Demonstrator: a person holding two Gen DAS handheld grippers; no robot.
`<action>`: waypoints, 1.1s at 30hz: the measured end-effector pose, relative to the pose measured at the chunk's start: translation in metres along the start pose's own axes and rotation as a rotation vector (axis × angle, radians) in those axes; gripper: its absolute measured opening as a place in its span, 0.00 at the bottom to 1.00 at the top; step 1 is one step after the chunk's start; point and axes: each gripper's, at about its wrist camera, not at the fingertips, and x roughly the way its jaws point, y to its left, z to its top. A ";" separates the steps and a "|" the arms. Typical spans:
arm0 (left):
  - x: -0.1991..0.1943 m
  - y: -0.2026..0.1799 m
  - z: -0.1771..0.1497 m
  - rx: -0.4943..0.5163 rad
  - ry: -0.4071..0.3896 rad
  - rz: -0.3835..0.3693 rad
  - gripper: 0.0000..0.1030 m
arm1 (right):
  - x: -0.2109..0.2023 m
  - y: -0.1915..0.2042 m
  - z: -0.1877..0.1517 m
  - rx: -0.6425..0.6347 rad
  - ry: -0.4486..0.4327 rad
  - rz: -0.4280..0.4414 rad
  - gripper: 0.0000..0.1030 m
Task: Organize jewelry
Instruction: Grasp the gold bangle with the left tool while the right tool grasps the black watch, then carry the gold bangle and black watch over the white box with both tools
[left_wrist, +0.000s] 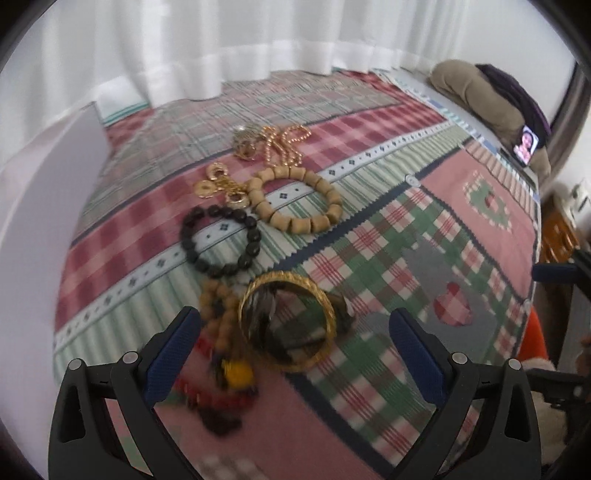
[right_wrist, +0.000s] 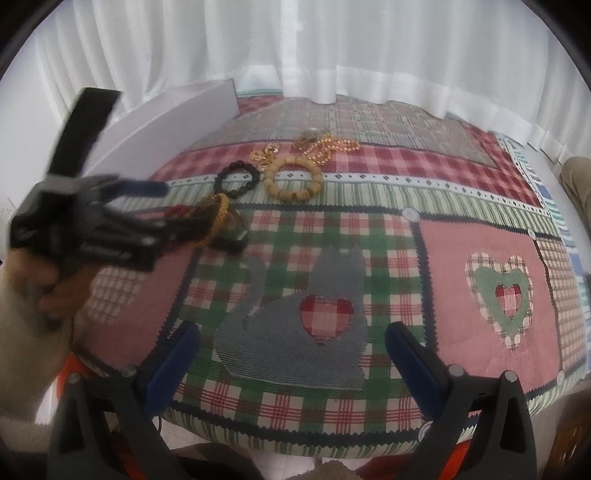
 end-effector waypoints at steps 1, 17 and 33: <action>0.006 0.002 0.002 0.006 0.005 -0.019 0.97 | 0.001 -0.001 0.000 0.003 0.004 0.000 0.99; -0.015 0.036 -0.007 -0.180 -0.075 -0.133 0.64 | 0.016 -0.001 0.004 0.001 0.021 0.001 0.99; -0.106 0.061 -0.069 -0.437 -0.100 0.205 0.64 | 0.090 0.078 0.082 -0.352 -0.006 0.249 0.69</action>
